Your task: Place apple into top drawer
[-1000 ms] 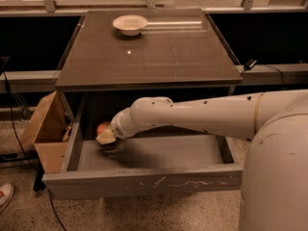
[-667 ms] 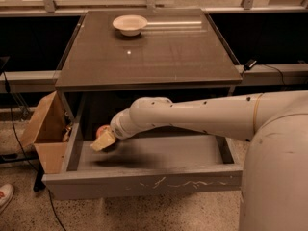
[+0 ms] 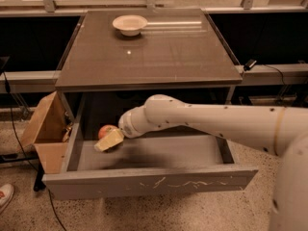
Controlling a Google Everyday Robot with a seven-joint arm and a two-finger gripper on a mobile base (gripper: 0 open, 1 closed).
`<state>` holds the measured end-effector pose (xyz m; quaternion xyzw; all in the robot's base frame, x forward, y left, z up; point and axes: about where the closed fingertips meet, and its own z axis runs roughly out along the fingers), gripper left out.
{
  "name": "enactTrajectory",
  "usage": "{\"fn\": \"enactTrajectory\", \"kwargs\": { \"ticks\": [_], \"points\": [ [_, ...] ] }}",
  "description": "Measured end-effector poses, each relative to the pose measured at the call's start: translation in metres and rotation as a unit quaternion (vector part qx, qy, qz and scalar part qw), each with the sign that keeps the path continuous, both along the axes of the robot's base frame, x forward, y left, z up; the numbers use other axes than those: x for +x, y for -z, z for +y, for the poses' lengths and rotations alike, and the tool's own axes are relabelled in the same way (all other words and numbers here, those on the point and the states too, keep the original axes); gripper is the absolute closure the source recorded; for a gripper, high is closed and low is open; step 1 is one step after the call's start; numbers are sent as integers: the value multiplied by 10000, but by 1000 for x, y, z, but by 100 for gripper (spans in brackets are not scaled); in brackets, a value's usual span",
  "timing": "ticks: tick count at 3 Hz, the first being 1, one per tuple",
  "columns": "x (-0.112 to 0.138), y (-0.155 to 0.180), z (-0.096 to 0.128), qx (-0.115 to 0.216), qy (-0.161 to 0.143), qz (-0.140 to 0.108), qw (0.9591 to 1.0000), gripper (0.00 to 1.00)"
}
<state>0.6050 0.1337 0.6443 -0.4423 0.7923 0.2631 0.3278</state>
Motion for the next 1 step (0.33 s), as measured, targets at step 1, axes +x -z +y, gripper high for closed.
{"fn": "enactTrajectory", "kwargs": {
  "ticks": [1],
  "points": [
    [-16,-31,-11,638,-247,-25,9977,0]
  ]
}}
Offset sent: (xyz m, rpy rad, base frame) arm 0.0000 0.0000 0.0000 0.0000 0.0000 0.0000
